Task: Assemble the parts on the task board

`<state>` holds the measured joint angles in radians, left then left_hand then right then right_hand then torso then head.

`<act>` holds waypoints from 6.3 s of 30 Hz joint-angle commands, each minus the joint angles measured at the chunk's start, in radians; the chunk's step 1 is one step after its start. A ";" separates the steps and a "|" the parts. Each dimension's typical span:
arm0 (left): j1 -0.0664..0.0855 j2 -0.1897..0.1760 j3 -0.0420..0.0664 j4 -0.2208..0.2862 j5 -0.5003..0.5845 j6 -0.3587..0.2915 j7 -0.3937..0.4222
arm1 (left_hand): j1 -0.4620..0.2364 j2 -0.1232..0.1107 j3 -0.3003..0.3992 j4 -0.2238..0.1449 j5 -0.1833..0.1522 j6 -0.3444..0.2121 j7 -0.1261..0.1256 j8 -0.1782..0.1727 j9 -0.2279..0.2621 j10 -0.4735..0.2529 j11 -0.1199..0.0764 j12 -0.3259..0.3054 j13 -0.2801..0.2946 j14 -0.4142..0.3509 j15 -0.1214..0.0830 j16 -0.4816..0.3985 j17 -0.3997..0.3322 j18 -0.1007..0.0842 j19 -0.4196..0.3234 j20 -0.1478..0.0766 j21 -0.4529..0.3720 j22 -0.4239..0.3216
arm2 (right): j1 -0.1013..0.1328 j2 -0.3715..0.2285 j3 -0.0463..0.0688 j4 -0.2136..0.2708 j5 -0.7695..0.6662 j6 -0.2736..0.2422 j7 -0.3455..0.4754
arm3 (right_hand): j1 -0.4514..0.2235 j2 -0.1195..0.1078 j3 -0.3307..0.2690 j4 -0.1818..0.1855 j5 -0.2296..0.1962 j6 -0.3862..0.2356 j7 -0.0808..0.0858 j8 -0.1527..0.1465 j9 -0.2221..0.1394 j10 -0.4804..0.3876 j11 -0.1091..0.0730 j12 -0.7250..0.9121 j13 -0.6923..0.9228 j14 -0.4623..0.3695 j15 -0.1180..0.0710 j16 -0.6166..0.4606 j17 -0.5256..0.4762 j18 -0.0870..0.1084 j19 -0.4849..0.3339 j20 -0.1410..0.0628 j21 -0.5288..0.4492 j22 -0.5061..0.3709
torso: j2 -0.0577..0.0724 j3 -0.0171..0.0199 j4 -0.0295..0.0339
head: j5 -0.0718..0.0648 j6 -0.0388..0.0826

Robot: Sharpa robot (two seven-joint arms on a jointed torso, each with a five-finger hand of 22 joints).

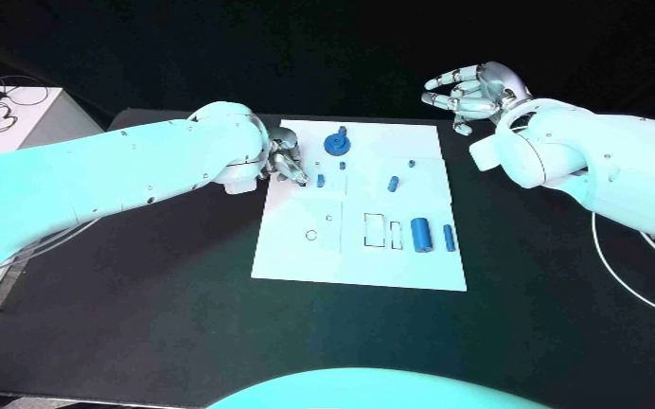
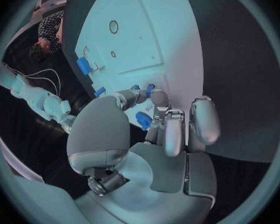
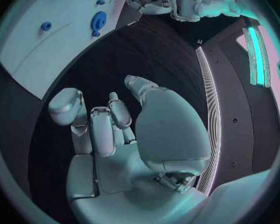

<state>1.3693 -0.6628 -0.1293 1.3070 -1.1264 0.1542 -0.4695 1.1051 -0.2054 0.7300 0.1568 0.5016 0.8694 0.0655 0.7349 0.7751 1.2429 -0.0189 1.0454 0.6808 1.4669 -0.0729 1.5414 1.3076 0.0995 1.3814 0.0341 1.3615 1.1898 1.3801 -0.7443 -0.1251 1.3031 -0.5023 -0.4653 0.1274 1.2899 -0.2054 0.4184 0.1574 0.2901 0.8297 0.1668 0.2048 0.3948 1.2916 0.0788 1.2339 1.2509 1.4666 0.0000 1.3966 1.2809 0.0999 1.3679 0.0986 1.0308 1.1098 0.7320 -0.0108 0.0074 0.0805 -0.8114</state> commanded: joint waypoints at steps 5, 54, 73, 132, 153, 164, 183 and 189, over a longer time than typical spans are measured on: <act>-0.006 0.020 -0.004 -0.013 0.008 0.035 -0.005 | 0.009 0.001 0.182 -0.185 0.004 0.017 -0.010 0.003 -0.001 0.003 -0.003 0.004 0.001 0.092 -0.006 0.003 0.225 -0.018 0.004 -0.002 0.005 -0.001 | 0.000 0.000 0.001 0.002 0.000 0.007 0.003 | -0.005 0.001 0.005 0.004 0.001 -0.004 0.000 0.007 0.001 -0.004 -0.001 -0.003 -0.001 0.028 -0.004 -0.003 0.000 0.016 0.001 -0.002 -0.004 -0.001 | 0.000 -0.0005 0.0004 | -0.002 -0.003; -0.007 0.003 -0.004 -0.041 0.027 -0.031 -0.026 | -0.094 -0.014 -0.333 0.136 -0.231 0.026 -0.017 -0.029 -0.006 -0.022 -0.001 -0.021 -0.022 0.086 -0.003 -0.012 0.208 -0.013 -0.010 0.001 -0.030 -0.032 | -0.001 -0.007 0.000 0.002 0.000 0.003 0.005 | -0.008 -0.001 0.007 0.004 0.001 -0.007 0.000 0.009 0.001 -0.007 -0.002 -0.008 -0.008 0.027 -0.005 -0.010 -0.006 0.017 0.002 -0.003 -0.017 -0.011 | -0.001 -0.0004 0.0023 | -0.012 -0.001; -0.006 -0.039 0.043 0.010 0.357 -0.201 0.190 | -0.058 0.013 -0.445 0.136 -0.227 -0.153 0.058 -0.071 -0.033 -0.238 0.069 -0.115 -0.140 -0.059 0.059 -0.212 -0.046 0.055 -0.243 0.056 -0.300 -0.401 | -0.003 -0.003 0.000 -0.004 0.000 0.006 0.005 | -0.008 -0.001 0.007 0.004 0.001 -0.007 0.000 0.009 0.001 -0.007 -0.002 -0.008 -0.008 0.027 -0.005 -0.010 -0.006 0.017 0.002 -0.003 -0.017 -0.011 | -0.001 -0.0002 0.0011 | -0.013 0.011; -0.050 0.161 -0.034 -0.143 -0.454 -0.337 0.457 | 0.328 -0.063 -0.196 -0.042 -0.236 -0.086 0.069 -0.279 -0.413 -0.459 0.123 -0.374 -0.497 -0.360 0.109 -0.317 -0.474 0.084 -0.420 0.108 -0.408 -0.511 | -0.004 -0.001 0.000 -0.003 0.006 -0.022 0.074 | -0.015 -0.019 0.066 -0.017 0.006 -0.031 0.002 0.039 0.011 -0.274 -0.001 -0.443 -0.455 -0.093 -0.004 -0.404 -0.372 0.083 -0.120 -0.002 -0.545 -0.420 | -0.001 0.0000 0.0023 | -0.048 0.045; -0.051 0.188 -0.034 -0.185 -0.441 -0.326 0.461 | 0.327 -0.051 -0.159 -0.048 -0.239 -0.056 0.072 -0.314 -0.432 -0.415 0.120 -0.424 -0.535 -0.358 0.106 -0.288 -0.490 0.085 -0.425 0.105 -0.387 -0.494 | -0.003 -0.005 0.000 0.005 0.006 -0.018 0.071 | -0.017 -0.019 0.067 -0.017 0.006 -0.030 0.001 0.041 0.011 -0.270 -0.002 -0.442 -0.461 -0.087 -0.005 -0.406 -0.368 0.083 -0.113 -0.003 -0.552 -0.426 | 0.000 0.0006 0.0021 | -0.052 0.039; -0.052 0.195 -0.033 -0.200 -0.432 -0.307 0.462 | 0.327 -0.044 -0.151 -0.052 -0.242 -0.044 0.075 -0.320 -0.434 -0.405 0.123 -0.442 -0.545 -0.361 0.108 -0.283 -0.500 0.084 -0.428 0.106 -0.381 -0.489 | -0.002 -0.007 0.000 0.007 0.006 -0.017 0.070 | -0.017 -0.019 0.067 -0.018 0.006 -0.029 0.001 0.042 0.012 -0.269 -0.002 -0.442 -0.463 -0.085 -0.005 -0.406 -0.366 0.083 -0.111 -0.003 -0.553 -0.428 | -0.001 0.0001 0.0014 | -0.051 0.036; -0.055 0.206 -0.034 -0.212 -0.409 -0.312 0.482 | 0.325 -0.035 -0.142 -0.063 -0.246 -0.037 0.075 -0.347 -0.442 -0.359 0.116 -0.478 -0.565 -0.350 0.103 -0.261 -0.499 0.085 -0.432 0.104 -0.367 -0.479 | -0.002 -0.007 0.000 0.011 0.004 -0.017 0.068 | -0.017 -0.019 0.067 -0.018 0.006 -0.029 0.000 0.043 0.012 -0.267 -0.002 -0.442 -0.465 -0.082 -0.006 -0.407 -0.365 0.083 -0.108 -0.003 -0.556 -0.430 | -0.001 0.0003 0.0019 | -0.053 0.033; -0.059 0.212 -0.034 -0.220 -0.407 -0.308 0.484 | 0.326 -0.027 -0.139 -0.067 -0.249 -0.023 0.075 -0.349 -0.441 -0.338 0.112 -0.489 -0.571 -0.340 0.100 -0.250 -0.492 0.085 -0.431 0.101 -0.362 -0.475 | -0.001 -0.007 0.000 0.012 0.004 -0.017 0.067 | -0.017 -0.019 0.067 -0.018 0.006 -0.029 0.000 0.043 0.012 -0.267 -0.002 -0.442 -0.465 -0.082 -0.006 -0.407 -0.365 0.083 -0.108 -0.003 -0.556 -0.430 | -0.001 -0.0004 0.0009 | -0.054 0.031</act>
<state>1.3116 -0.4540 -0.1630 1.0888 -1.5395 -0.1697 0.0004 1.4302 -0.2382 0.5895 0.0909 0.2572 0.8432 0.1423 0.3871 0.3336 0.9000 0.0947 0.5583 0.1102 1.1191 0.0249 1.2887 0.8136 0.1726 0.9521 0.1376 0.9972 0.7138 1.3781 -0.7509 -0.1256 1.3140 -0.4980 -0.4822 0.1898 1.2781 -0.2173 0.4791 0.1410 0.2901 0.7988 0.1615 0.2437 0.4052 1.0221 0.0808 0.7935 0.7869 1.3775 -0.0074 0.9940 0.9152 0.1700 1.2524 0.0929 0.4811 0.6807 0.7310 -0.0106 0.0091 0.0273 -0.7795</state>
